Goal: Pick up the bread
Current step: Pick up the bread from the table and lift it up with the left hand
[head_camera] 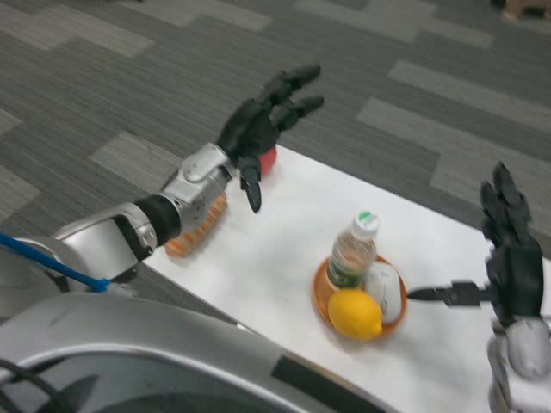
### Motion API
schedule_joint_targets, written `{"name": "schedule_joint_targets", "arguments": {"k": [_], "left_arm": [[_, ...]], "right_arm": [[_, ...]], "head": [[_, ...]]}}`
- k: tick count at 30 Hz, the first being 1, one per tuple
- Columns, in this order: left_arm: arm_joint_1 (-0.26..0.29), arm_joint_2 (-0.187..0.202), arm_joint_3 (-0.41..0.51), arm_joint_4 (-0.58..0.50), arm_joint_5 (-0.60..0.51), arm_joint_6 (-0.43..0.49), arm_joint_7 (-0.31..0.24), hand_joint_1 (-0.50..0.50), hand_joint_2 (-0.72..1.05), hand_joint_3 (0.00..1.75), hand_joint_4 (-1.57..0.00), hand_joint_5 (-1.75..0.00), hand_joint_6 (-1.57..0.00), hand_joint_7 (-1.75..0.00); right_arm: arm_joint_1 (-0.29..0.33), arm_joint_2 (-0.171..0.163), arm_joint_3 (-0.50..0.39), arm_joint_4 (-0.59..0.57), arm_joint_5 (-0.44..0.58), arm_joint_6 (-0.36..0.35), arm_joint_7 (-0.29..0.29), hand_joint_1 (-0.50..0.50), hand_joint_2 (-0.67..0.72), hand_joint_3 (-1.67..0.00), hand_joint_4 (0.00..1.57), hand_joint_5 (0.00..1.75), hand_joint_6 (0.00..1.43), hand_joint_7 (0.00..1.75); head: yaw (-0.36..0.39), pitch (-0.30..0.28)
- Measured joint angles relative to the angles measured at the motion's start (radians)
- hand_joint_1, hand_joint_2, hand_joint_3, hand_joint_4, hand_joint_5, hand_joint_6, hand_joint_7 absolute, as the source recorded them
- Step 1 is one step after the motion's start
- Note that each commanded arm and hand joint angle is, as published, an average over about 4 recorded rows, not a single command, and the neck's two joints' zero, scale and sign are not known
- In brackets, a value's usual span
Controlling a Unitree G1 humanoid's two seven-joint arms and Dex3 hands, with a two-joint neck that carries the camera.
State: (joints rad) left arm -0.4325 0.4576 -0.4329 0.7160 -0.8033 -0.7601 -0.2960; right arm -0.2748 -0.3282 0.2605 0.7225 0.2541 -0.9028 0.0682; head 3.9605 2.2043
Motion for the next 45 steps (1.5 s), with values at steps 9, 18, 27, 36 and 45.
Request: {"name": "schedule_joint_targets", "arguments": {"k": [9,18,27,36,45], "left_arm": [[0.096,0.062,0.098,-0.147,0.009,0.08,-0.001,0.28,-0.61,0.09,0.0,-0.56,-0.03,-0.49],[0.161,0.107,0.197,-0.241,0.03,0.144,-0.001,0.2,-0.55,0.09,0.0,-0.62,-0.03,-0.49],[0.257,0.211,0.424,-0.371,0.185,0.313,-0.069,0.17,-0.46,0.09,-0.05,-0.59,-0.05,-0.49],[0.323,0.309,0.538,-0.399,0.272,0.422,-0.209,0.27,-0.37,0.09,-0.08,-0.51,-0.08,-0.49],[0.414,0.366,0.656,-0.378,0.405,0.399,-0.29,0.29,-0.37,0.09,-0.11,-0.51,-0.1,-0.49]], "right_arm": [[-0.002,-0.008,0.002,-0.001,0.0,0.0,0.001,-0.21,-0.03,0.0,0.0,0.0,0.0,0.0],[-0.002,-0.017,0.003,-0.001,0.0,0.0,0.001,-0.21,-0.03,0.0,0.0,0.0,0.0,0.0],[-0.004,-0.035,0.004,0.0,0.0,0.0,0.001,-0.21,-0.03,0.0,0.0,0.0,0.0,0.0],[-0.007,-0.039,0.008,0.021,0.0,0.0,0.001,-0.21,-0.03,0.0,0.0,0.0,0.0,0.0],[-0.009,-0.041,0.011,0.032,0.005,0.0,0.001,-0.21,0.0,0.0,0.0,0.0,0.0,0.0]], "head": [[0.007,0.022],[-0.003,0.024],[0.003,0.028],[0.018,0.023],[0.016,0.021]]}}
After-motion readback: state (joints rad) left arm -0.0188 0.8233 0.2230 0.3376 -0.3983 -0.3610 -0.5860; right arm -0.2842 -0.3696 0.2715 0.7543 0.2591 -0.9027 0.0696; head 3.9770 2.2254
